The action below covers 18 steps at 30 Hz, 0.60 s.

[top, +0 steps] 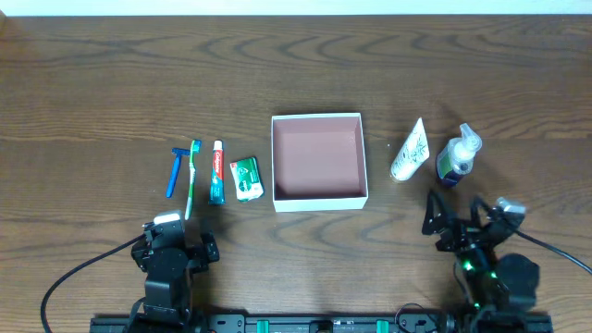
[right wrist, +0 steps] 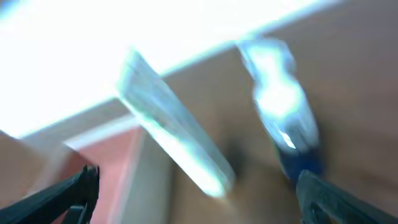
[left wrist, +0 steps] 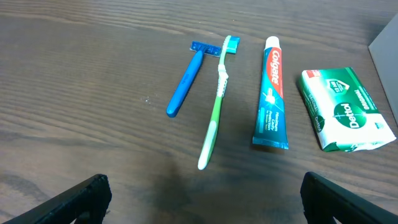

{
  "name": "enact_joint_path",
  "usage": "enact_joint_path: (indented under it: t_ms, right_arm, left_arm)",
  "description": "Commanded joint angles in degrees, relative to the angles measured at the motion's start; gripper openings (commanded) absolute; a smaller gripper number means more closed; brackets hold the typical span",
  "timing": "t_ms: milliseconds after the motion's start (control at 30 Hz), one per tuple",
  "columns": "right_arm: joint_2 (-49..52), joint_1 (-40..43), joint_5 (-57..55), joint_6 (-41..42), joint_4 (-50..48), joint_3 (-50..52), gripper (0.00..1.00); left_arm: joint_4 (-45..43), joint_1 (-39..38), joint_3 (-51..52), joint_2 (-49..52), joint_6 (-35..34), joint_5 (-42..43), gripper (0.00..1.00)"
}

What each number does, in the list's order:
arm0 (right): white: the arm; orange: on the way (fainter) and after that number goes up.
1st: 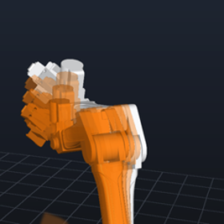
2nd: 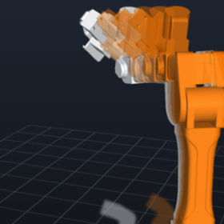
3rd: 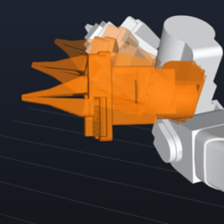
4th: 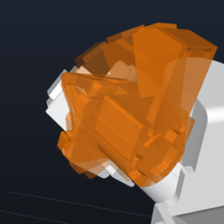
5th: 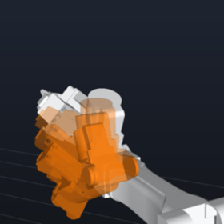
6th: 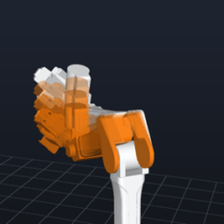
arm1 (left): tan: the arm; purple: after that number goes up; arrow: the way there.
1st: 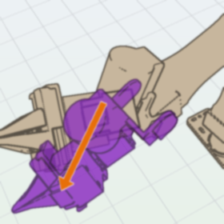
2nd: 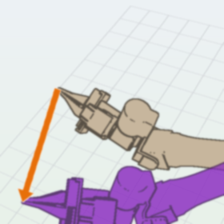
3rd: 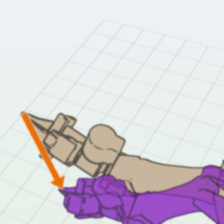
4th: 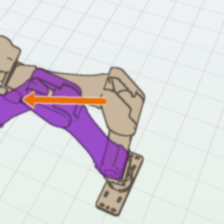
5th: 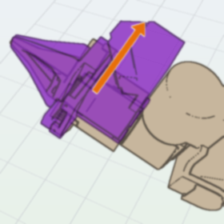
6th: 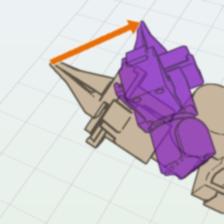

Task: Pack container
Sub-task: 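Reach the right gripper to the clear blue bottle and grasp it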

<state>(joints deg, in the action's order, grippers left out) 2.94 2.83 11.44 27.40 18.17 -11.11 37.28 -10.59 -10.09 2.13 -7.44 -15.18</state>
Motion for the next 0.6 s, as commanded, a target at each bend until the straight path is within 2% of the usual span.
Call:
enact_joint_path:
  t_ms: [0, 67, 200, 400, 567]
  right_arm:
    - [3.41, -0.22, 2.51, 0.61, -1.95, -6.95, 0.99]
    - [8.09, -0.22, 2.38, -3.15, -0.61, -13.03, 0.99]
    - [20.46, -0.2, 1.6, -11.54, 8.87, -28.87, 0.99]
    - [40.68, 0.04, -6.78, -14.88, 27.56, -53.02, 0.99]
    - [59.08, 0.76, -12.96, -18.34, 43.01, -68.76, 0.99]
  left_arm:
    - [0.15, 0.33, 0.7, -0.09, 0.33, -0.33, 0.98]
    - [0.15, 0.33, 0.7, -0.09, 0.33, -0.33, 0.98]
    - [0.15, 0.33, 0.7, -0.09, 0.33, -0.33, 0.98]
    - [0.15, 0.33, 0.7, -0.09, 0.33, -0.33, 0.98]
    - [0.15, 0.35, 0.7, -0.09, 0.33, -0.33, 0.98]
